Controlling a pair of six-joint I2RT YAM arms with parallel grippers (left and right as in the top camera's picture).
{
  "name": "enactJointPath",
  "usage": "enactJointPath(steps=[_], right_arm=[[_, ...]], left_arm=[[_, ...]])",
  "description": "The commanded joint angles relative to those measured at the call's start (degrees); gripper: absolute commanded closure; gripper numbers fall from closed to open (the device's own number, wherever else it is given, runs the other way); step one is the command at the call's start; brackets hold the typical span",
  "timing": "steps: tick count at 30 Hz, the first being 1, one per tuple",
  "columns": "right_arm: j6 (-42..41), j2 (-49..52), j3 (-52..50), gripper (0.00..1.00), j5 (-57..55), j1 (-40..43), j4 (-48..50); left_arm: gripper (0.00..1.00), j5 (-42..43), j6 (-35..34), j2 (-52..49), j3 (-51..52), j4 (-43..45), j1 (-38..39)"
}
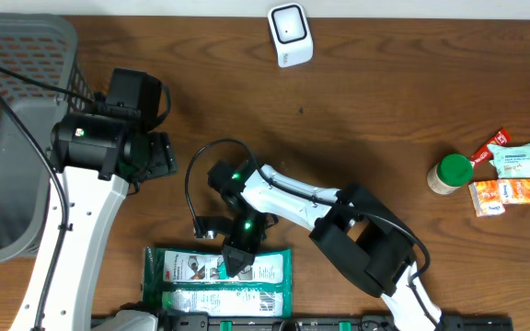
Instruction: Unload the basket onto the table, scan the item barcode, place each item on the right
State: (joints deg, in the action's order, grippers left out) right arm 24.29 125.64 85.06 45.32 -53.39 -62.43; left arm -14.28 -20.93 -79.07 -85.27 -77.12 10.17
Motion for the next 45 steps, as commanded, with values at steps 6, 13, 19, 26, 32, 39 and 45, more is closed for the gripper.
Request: enactJointPath(steps=[6,13,19,26,32,39,45], right_arm=[[-0.09,-6.69,5.29,0.99,-5.86,4.94,-5.86],[-2.14,-18.08,8.11,0.99,-9.6,13.35,-8.74],[-10.78,-27.02,11.37,0.99,-30.58,18.27,-11.91],[-6.34,-26.08,28.83,0.99,-40.22,19.06,-19.65],[6.43,-25.57,36.46,0.99,-46.64,19.04,-6.49],[35.1,-22.34,35.95,0.99,-47.36,19.1,-0.7],[43.15,-15.37,35.95,0.99,-54.51,19.12,6.23]], left_arm=[[0.12,-0.37,0.11,0.04,-0.24,-0.2,-0.13],[0.12,-0.37,0.11,0.04,-0.22,-0.2,-0.13],[0.12,-0.37,0.13,0.04,-0.24,-0.2,-0.13],[0.12,-0.35,0.13,0.04,-0.22,-0.2,-0.13],[0.12,-0.37,0.13,0.04,-0.24,-0.2,-0.13],[0.12,-0.35,0.13,0.04,-0.22,-0.2,-0.13],[0.12,-0.37,0.13,0.04,-0.24,-0.2,-0.13]])
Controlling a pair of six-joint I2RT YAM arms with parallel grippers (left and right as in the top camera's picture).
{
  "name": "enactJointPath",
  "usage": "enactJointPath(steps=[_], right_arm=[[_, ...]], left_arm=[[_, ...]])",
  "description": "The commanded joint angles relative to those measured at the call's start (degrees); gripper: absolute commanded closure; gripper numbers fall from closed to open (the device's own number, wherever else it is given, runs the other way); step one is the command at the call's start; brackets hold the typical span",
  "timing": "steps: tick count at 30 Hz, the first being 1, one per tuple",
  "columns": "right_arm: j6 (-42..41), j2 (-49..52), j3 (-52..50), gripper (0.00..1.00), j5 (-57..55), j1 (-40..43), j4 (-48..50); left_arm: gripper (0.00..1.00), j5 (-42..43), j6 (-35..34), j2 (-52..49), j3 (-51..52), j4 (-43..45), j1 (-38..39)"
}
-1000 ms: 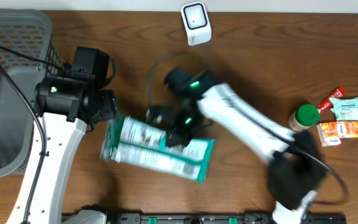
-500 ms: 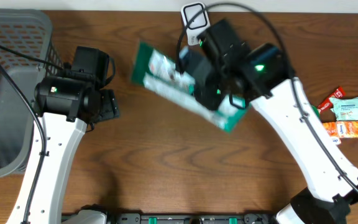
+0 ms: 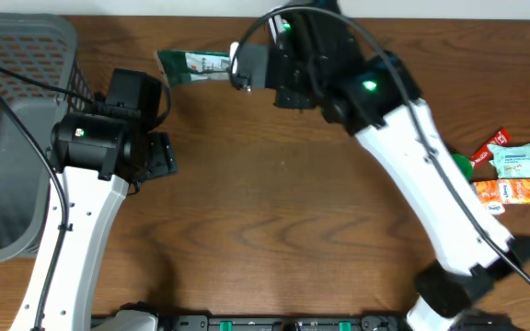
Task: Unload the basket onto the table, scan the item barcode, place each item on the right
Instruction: 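Lift the gloves pack up to the white scanner with the right gripper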
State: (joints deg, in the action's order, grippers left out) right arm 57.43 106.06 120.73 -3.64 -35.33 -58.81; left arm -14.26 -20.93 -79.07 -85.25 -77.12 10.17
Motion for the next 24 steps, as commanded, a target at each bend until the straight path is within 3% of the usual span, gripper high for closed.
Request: enactJointPath(steps=[1,7,15,24], right_arm=[[11.17,5.62,0.28,0.99,-6.54,1.07,4.22],[15.72,14.19,0.28,0.99,-11.78,1.07,17.2],[28.87,24.74,0.28,0.99,-19.37,1.51,32.96],[31.21,33.83,0.28,0.99,-19.34,2.78,53.05]], left_arm=[[0.12,-0.39,0.13,0.04,-0.26,-0.2,-0.13],[0.12,-0.39,0.13,0.04,-0.24,-0.2,-0.13],[0.12,-0.39,0.13,0.04,-0.24,-0.2,-0.13],[0.12,-0.39,0.11,0.04,-0.26,-0.2,-0.13]])
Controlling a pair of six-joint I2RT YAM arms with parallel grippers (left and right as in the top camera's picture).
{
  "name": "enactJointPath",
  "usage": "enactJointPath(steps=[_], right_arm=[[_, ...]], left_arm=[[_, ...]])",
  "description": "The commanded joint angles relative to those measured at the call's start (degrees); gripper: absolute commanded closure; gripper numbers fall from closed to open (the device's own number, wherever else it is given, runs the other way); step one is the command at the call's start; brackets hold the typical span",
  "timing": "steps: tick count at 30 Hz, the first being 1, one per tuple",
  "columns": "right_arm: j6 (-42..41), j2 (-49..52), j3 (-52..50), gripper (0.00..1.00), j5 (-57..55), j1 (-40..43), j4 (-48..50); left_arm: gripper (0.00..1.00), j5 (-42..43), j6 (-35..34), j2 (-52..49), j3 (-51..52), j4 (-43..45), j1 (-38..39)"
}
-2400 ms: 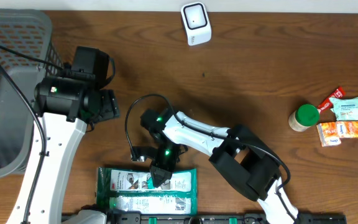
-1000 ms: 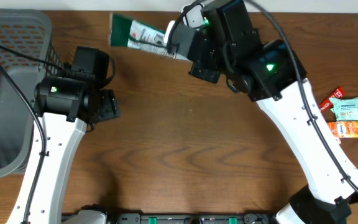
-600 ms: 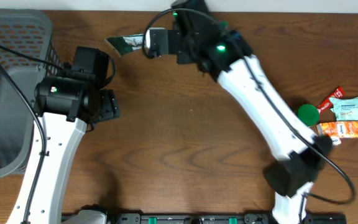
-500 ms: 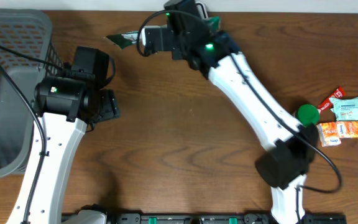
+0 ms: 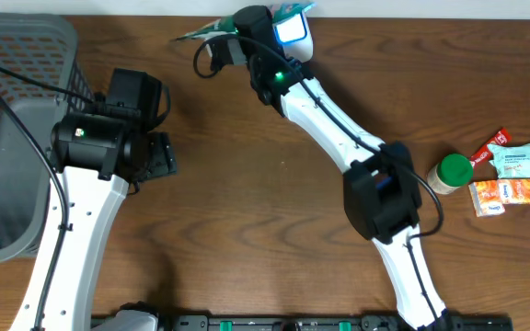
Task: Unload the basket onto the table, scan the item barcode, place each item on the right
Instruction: 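Lift the gloves pack up to the white scanner with the right gripper, then carry the gloves pack rightward beside the jar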
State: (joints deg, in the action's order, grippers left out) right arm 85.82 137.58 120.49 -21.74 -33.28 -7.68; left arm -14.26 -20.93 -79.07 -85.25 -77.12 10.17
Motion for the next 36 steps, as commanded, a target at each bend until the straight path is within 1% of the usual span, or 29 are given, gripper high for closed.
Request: enactJointPath(steps=[1,5,8,12,16,19,24,27,28,29,31,36], right_arm=[[3.52,3.3,0.52,0.99,-1.09,1.03,2.8],[3.91,6.05,0.52,0.99,-0.26,1.81,4.48],[1.7,6.75,0.52,0.99,0.63,1.97,4.46],[-4.42,6.75,0.55,0.99,2.78,1.95,5.11],[-15.74,4.94,0.59,0.99,1.25,1.68,9.92],[-23.5,-0.04,0.59,0.99,5.88,1.64,7.8],[-41.38,-11.67,0.59,0.99,17.97,1.77,-6.21],[-51.65,-19.34,0.57,0.99,20.39,2.25,-17.88],[-55.54,-22.69,0.57,0.99,20.37,2.58,-24.02],[-56.78,-23.85,0.57,0.99,20.37,2.71,-26.64],[-59.45,-27.98,0.57,0.99,20.37,3.56,-36.7],[-59.47,-33.35,0.57,0.99,20.31,7.82,-56.35]], left_arm=[[0.12,-0.39,0.13,0.04,-0.26,-0.2,-0.13],[0.12,-0.39,0.13,0.04,-0.24,-0.2,-0.13],[0.12,-0.39,0.13,0.04,-0.26,-0.2,-0.13],[0.12,-0.37,0.11,0.04,-0.26,-0.2,-0.13],[0.12,-0.37,0.11,0.04,-0.24,-0.2,-0.13],[0.12,-0.37,0.13,0.04,-0.24,-0.2,-0.13],[0.12,-0.39,0.13,0.04,-0.26,-0.2,-0.13],[0.12,-0.39,0.13,0.04,-0.26,-0.2,-0.13],[0.12,-0.37,0.13,0.04,-0.26,-0.2,-0.13],[0.12,-0.39,0.13,0.04,-0.24,-0.2,-0.13],[0.12,-0.37,0.13,0.04,-0.24,-0.2,-0.13],[0.12,-0.39,0.13,0.04,-0.26,-0.2,-0.13]])
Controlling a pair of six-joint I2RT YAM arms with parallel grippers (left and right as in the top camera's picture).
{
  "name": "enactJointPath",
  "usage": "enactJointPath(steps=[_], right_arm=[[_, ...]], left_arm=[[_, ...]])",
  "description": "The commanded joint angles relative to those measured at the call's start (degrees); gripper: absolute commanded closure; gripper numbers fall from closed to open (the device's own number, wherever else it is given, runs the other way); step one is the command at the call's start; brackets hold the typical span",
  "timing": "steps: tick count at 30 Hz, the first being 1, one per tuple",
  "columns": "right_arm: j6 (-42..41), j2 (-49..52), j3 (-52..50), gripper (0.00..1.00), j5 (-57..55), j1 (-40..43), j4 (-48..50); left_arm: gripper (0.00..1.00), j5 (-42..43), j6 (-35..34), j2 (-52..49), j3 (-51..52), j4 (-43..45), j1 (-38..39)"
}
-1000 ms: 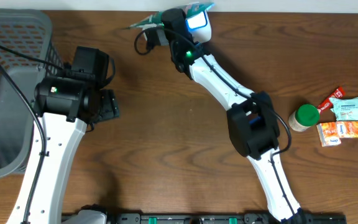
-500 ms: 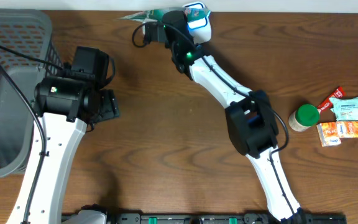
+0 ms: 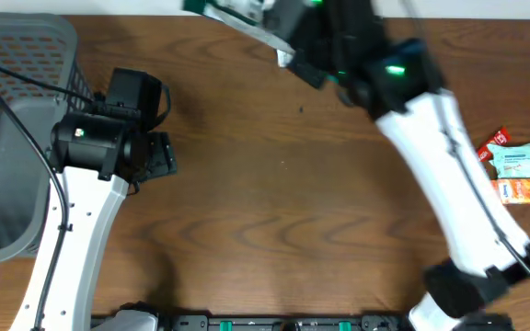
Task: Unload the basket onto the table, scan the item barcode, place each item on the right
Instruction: 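Carry the gloves pack rightward beside the jar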
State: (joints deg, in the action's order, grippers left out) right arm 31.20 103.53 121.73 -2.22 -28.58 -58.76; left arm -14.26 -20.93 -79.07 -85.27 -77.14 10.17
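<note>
The item, a green and white packet (image 3: 233, 11), hangs at the top edge of the overhead view, left of centre. My right gripper (image 3: 272, 26) is shut on its right end, and the arm is raised high and close to the camera. That arm covers the far-centre spot of the table, so the white scanner is hidden apart from a pale corner (image 3: 284, 59). My left gripper (image 3: 166, 154) rests at the left, far from the packet, with its fingers apart and nothing between them.
A grey mesh basket (image 3: 12, 138) fills the left side. At the right edge lie a pale blue packet (image 3: 518, 161), an orange packet (image 3: 515, 191) and a red one (image 3: 498, 138). The raised right arm hides whatever stands beside them.
The right arm has risen towards the camera and now covers the scanner. The packet is still at the far edge, tilted down to the right. The left arm has not moved.
First the right gripper was down on the packet at the table's near edge. Then it held the packet in the air at the far left-centre. Then the packet was beside the white scanner at the far edge, and now it is still held there with the arm higher.
</note>
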Motion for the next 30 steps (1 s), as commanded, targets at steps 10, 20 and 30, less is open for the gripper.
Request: enactJointPath(steps=[10,20,30], right_arm=[[-13.68,3.3,-7.96,0.99,0.87,20.22,-20.44],[-24.0,3.67,-40.81,0.99,8.41,29.0,-5.27],[-23.89,3.67,-55.95,0.97,-16.13,29.03,12.07]], left_arm=[[0.12,-0.37,0.11,0.04,-0.24,-0.17,-0.13],[0.12,-0.39,0.13,0.04,-0.22,-0.17,-0.13],[0.12,-0.39,0.13,0.04,-0.24,-0.17,-0.13]])
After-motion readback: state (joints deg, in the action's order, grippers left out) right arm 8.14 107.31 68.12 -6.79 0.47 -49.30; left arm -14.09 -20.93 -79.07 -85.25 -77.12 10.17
